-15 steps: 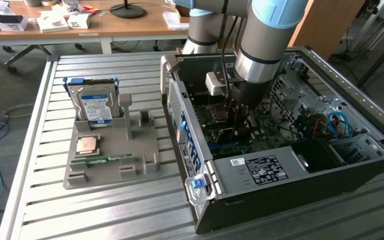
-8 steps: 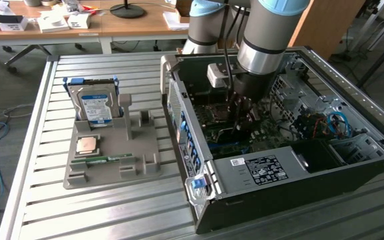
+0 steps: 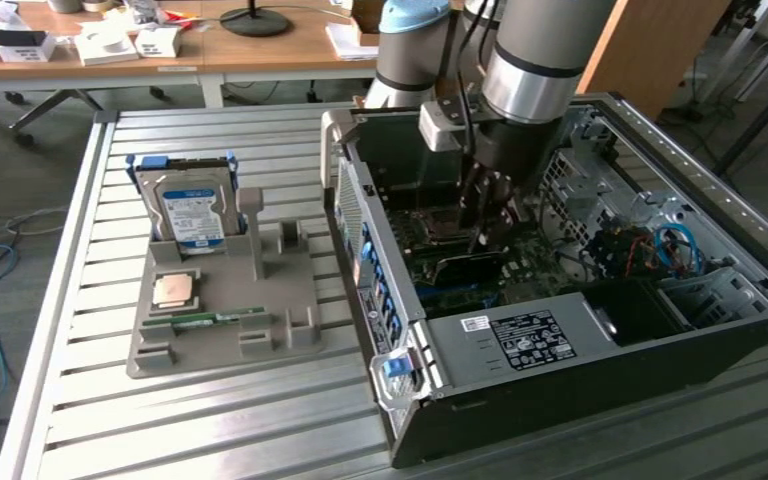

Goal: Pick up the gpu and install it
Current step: 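Insert the gpu into the slot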

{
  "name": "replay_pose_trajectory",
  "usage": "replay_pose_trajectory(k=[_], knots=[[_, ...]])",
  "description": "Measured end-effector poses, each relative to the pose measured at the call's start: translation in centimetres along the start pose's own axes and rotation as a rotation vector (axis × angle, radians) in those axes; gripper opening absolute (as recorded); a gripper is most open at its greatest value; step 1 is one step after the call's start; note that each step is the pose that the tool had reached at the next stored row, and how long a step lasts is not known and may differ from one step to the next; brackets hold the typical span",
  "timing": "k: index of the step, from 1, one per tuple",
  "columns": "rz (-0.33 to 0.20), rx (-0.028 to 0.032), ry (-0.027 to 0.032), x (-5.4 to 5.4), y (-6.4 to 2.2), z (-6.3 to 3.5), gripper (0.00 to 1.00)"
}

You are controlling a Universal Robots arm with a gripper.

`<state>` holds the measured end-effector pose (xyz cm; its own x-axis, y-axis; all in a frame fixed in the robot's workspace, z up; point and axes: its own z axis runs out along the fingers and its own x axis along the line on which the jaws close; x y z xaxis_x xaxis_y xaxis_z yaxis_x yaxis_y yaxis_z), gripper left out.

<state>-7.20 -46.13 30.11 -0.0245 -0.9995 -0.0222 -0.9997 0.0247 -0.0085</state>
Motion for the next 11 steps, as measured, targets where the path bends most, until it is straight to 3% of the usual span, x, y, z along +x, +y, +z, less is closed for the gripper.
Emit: replay_pose_trajectory(k=[8,11], knots=[[0.0,0.0,0.0001,0.0,-0.02,-1.85,0.45],[0.0,-0.0001,0.0,0.0,-0.02,-1.95,0.45]])
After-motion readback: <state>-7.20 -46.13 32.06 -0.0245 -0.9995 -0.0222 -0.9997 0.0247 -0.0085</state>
